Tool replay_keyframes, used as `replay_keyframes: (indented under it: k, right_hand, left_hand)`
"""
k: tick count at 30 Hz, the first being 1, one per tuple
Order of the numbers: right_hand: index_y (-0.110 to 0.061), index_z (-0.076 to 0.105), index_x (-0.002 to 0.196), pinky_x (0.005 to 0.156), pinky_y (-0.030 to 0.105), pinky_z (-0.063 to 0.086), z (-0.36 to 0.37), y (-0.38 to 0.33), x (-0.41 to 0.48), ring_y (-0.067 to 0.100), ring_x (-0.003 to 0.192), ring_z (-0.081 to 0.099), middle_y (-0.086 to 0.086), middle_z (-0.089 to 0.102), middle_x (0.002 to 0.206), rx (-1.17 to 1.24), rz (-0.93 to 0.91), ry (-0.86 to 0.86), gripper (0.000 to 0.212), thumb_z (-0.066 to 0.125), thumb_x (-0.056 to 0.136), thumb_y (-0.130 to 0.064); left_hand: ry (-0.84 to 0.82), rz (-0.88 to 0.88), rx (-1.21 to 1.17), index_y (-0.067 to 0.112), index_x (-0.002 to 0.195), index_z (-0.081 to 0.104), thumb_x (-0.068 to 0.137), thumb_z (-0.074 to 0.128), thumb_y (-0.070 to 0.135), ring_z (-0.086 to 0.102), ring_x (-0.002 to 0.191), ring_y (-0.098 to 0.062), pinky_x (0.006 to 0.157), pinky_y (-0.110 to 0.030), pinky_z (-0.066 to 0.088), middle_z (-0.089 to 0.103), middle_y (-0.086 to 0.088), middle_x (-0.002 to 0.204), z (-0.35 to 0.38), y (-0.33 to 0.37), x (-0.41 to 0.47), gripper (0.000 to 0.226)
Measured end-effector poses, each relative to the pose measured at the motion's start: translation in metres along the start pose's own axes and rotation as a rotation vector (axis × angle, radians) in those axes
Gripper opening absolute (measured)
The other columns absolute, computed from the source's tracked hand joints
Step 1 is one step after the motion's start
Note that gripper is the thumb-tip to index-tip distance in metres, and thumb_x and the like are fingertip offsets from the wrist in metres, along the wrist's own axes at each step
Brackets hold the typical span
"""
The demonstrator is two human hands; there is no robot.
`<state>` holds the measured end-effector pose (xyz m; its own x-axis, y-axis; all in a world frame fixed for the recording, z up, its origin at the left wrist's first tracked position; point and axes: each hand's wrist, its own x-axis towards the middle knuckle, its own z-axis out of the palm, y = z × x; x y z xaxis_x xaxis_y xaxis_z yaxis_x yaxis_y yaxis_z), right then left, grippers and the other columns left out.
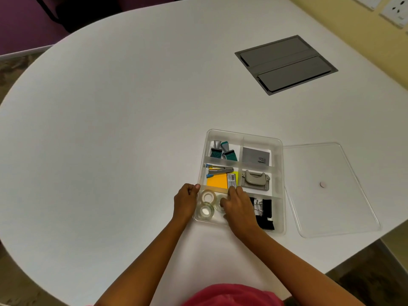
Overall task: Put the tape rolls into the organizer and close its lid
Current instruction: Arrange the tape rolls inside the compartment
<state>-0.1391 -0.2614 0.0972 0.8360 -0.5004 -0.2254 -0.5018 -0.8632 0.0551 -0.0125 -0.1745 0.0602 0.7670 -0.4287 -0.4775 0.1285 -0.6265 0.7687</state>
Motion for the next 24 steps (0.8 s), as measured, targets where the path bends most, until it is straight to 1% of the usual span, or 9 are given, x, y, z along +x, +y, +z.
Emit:
replay_keyframes:
  k: [4, 7, 13, 18, 24]
  right_hand:
    - [-0.009, 0.071, 0.059, 0.068, 0.032, 0.052, 0.0043, 0.0040, 0.0061, 0.028, 0.083, 0.063, 0.012, 0.068, 0.086, -0.002, -0.042, 0.040, 0.027, 0.092, 0.044, -0.013]
    - [-0.007, 0.068, 0.054, 0.069, 0.033, 0.052, 0.0064, 0.0064, 0.0070, 0.029, 0.083, 0.062, 0.015, 0.068, 0.090, -0.009, -0.036, 0.051, 0.024, 0.091, 0.045, -0.008]
    - [-0.008, 0.068, 0.056, 0.063, 0.034, 0.051, 0.0024, 0.0062, 0.0045, 0.028, 0.080, 0.062, 0.014, 0.066, 0.090, -0.009, 0.054, 0.059, 0.023, 0.090, 0.049, -0.008]
    - [-0.009, 0.071, 0.065, 0.069, 0.036, 0.052, 0.0037, 0.0068, 0.0017, 0.031, 0.090, 0.062, 0.017, 0.066, 0.104, 0.040, 0.113, 0.078, 0.018, 0.088, 0.058, -0.011]
    - [-0.006, 0.071, 0.068, 0.073, 0.040, 0.053, 0.0072, 0.0079, 0.0021, 0.037, 0.095, 0.061, 0.021, 0.065, 0.104, 0.083, 0.143, 0.049, 0.021, 0.088, 0.057, -0.012]
  left_hand:
    - [-0.020, -0.008, 0.002, 0.006, 0.093, 0.056, 0.095, 0.045, 0.030, 0.053, 0.081, -0.019, 0.074, -0.028, 0.040, 0.059, -0.006, 0.088, -0.0016, -0.0008, 0.0013, 0.027]
    - [-0.016, 0.001, 0.011, 0.008, 0.091, 0.055, 0.095, 0.045, 0.030, 0.054, 0.081, -0.019, 0.073, -0.028, 0.040, 0.060, -0.005, 0.088, -0.0017, -0.0012, 0.0011, 0.025]
    - [0.006, 0.009, 0.023, 0.003, 0.100, 0.058, 0.095, 0.045, 0.030, 0.054, 0.082, -0.018, 0.073, -0.026, 0.040, 0.059, -0.003, 0.090, 0.0004, -0.0012, 0.0002, 0.031]
    - [-0.014, 0.010, 0.040, 0.011, 0.088, 0.052, 0.095, 0.045, 0.031, 0.054, 0.081, -0.018, 0.072, -0.026, 0.040, 0.059, -0.003, 0.087, -0.0011, -0.0017, 0.0014, 0.022]
    - [-0.013, 0.023, 0.050, 0.012, 0.088, 0.052, 0.095, 0.045, 0.031, 0.054, 0.081, -0.017, 0.072, -0.026, 0.040, 0.059, -0.003, 0.088, -0.0015, -0.0019, 0.0016, 0.021]
